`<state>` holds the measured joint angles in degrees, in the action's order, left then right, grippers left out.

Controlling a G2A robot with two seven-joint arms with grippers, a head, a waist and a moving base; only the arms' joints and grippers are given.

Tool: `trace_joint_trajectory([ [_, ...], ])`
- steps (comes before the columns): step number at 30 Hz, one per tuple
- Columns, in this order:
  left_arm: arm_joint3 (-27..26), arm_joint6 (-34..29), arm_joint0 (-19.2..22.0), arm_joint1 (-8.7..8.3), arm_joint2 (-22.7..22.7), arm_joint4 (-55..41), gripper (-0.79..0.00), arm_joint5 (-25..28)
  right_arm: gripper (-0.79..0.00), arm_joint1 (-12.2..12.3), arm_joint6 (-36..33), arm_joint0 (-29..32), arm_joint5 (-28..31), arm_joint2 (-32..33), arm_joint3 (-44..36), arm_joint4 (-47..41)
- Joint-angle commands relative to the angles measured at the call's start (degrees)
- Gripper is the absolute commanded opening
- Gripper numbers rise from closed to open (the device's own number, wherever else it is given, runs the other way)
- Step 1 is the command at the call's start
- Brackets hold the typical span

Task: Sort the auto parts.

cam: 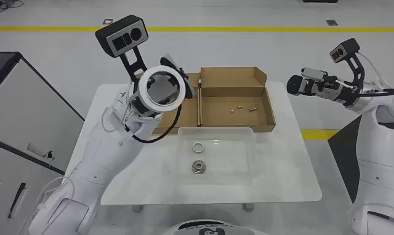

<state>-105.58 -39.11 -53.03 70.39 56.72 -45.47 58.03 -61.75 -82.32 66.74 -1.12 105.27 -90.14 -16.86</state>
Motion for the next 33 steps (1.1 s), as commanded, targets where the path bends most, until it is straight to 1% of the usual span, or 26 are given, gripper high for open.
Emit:
trace_joint_trajectory([
  [1, -0.60, -1.10, -0.08, 0.34, 0.01, -4.68, -0.785, -0.03, 0.000, 0.00, 0.00, 0.00, 0.00, 0.00, 0.00, 0.00],
  [5, -1.20, -3.82, -0.63, 1.23, 0.38, -12.90, -0.785, -0.03, 0.000, 0.00, 0.00, 0.00, 0.00, 0.00, 0.00, 0.00],
  [7, -0.48, -6.40, -0.76, 1.62, 0.95, -14.79, -0.785, -0.03, 0.000, 0.00, 0.00, 0.00, 0.00, 0.00, 0.00, 0.00],
  [9, 0.20, -7.18, -0.80, 1.94, 1.31, -15.24, -0.785, -0.04, 0.000, 0.00, 0.00, 0.00, 0.00, 0.00, 0.00, 0.00],
  [15, 3.51, -8.84, -0.66, 1.95, 3.17, -5.11, -0.785, -1.70, 0.000, 0.00, 0.00, 0.00, 0.00, 0.00, 0.00, 0.00],
  [17, 4.62, -10.02, -0.53, 1.74, 4.41, 0.68, -0.785, -3.11, 0.000, 0.00, 0.00, 0.00, 0.00, 0.00, 0.00, 0.00],
  [22, 4.15, -8.19, -1.46, 1.67, 6.21, 10.13, -0.785, -5.45, 0.000, 0.00, 0.00, 0.00, 0.00, 0.00, 0.00, 0.00],
  [25, 3.37, -6.58, -1.97, 1.75, 6.56, 12.89, -0.785, -6.12, 0.000, 0.00, 0.00, 0.00, 0.00, 0.00, 0.00, 0.00],
  [29, 2.79, -5.40, -2.28, 1.88, 6.43, 13.87, -0.785, -6.36, 0.000, 0.00, 0.00, 0.00, 0.00, 0.00, 0.00, 0.00],
  [31, 2.53, -4.74, -2.45, 1.97, 6.15, 13.00, -0.785, -6.28, 0.000, 0.00, 0.00, 0.00, 0.00, 0.00, 0.00, 0.00],
  [33, 1.94, -3.53, -2.85, 2.17, 5.38, 9.54, -0.785, -5.48, 0.000, 0.00, 0.00, 0.00, 0.00, 0.00, 0.00, 0.00],
])
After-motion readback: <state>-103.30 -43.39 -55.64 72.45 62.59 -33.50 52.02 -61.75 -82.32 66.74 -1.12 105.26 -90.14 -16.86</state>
